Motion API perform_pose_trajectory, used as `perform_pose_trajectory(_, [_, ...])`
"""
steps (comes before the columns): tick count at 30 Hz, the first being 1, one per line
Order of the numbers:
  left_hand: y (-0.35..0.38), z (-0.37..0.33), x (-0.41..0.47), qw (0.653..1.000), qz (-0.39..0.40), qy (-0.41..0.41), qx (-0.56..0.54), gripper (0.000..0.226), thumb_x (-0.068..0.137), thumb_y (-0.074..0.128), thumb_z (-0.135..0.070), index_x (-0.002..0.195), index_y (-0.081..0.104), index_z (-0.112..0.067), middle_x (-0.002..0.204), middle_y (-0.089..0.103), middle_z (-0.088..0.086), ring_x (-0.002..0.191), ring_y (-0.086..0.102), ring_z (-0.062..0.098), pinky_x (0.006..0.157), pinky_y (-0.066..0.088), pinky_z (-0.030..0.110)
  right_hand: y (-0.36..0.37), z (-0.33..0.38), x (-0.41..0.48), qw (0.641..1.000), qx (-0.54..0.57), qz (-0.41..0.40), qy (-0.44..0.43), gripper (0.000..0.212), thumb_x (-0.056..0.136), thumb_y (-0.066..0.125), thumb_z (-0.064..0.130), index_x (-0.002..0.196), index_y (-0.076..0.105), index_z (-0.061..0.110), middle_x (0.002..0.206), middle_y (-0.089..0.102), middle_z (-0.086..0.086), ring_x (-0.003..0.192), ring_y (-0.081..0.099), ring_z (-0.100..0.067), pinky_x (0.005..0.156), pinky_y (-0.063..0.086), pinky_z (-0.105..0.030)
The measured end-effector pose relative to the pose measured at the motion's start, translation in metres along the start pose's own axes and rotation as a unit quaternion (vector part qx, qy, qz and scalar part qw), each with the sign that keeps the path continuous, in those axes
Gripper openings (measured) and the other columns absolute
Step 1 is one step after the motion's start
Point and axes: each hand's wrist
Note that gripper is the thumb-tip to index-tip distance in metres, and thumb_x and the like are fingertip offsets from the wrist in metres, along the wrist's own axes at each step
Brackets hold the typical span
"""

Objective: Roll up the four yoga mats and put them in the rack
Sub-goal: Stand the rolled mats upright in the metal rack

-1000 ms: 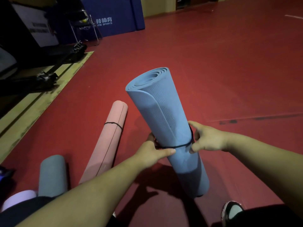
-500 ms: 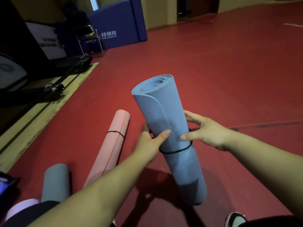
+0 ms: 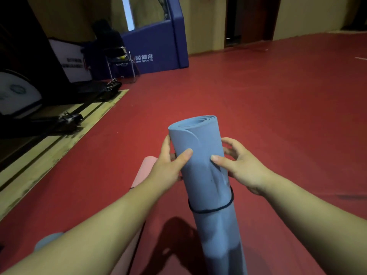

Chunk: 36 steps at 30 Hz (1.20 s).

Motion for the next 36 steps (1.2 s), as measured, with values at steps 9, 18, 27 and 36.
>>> perform_pose_trajectory(9, [-0.079, -0.013, 0.044, 0.991, -0.100, -0.042, -0.079, 0.069, 0.087, 0.074, -0.038, 0.145, 0.039, -0.049, 0.114, 0.072, 0.006, 0.100, 0.073, 0.022, 0.072, 0.059, 0.039, 0.081, 0.041, 0.100, 0.996, -0.037, 0.075, 0.006, 0.072, 0.085, 0.080, 0.023, 0.141, 0.048, 0.053, 0.121, 0.071, 0.008, 0.108, 0.071, -0.013, 0.089, 0.059, -0.035])
perform_pose_trajectory(18, [-0.265, -0.281, -0.015, 0.970, -0.234, -0.051, -0.043, 0.065, 0.079, 0.073, -0.051, 0.137, 0.045, -0.058, 0.122, 0.071, -0.004, 0.113, 0.069, 0.024, 0.091, 0.058, 0.054, 0.250, 0.323, 0.137, 0.984, -0.047, 0.174, 0.000, 0.080, 0.081, 0.085, 0.024, 0.148, 0.047, 0.045, 0.139, 0.061, 0.020, 0.127, 0.057, 0.001, 0.108, 0.049, -0.038])
perform_pose_trajectory(27, [-0.418, -0.483, -0.130, 0.937, -0.345, -0.025, 0.048, 0.078, 0.082, 0.073, -0.048, 0.150, 0.035, -0.051, 0.141, 0.061, -0.009, 0.126, 0.061, 0.017, 0.106, 0.049, 0.047, 0.430, 0.511, 0.112, 0.948, 0.011, 0.317, -0.024, 0.084, 0.073, 0.089, 0.033, 0.144, 0.047, 0.050, 0.138, 0.059, 0.025, 0.128, 0.056, -0.001, 0.102, 0.052, -0.040])
perform_pose_trajectory(36, [-0.437, -0.550, -0.260, 0.849, -0.514, -0.051, 0.110, 0.079, 0.084, 0.071, -0.050, 0.152, 0.030, -0.053, 0.135, 0.062, -0.012, 0.118, 0.062, 0.010, 0.101, 0.054, 0.048, 0.528, 0.568, 0.041, 0.881, 0.094, 0.462, -0.040, 0.081, 0.068, 0.089, 0.030, 0.137, 0.053, 0.051, 0.137, 0.062, 0.017, 0.125, 0.061, -0.010, 0.100, 0.053, -0.045])
Point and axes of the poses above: each hand's wrist, its own x-axis towards the middle knuckle, its own y-axis out of the palm, z = x × y
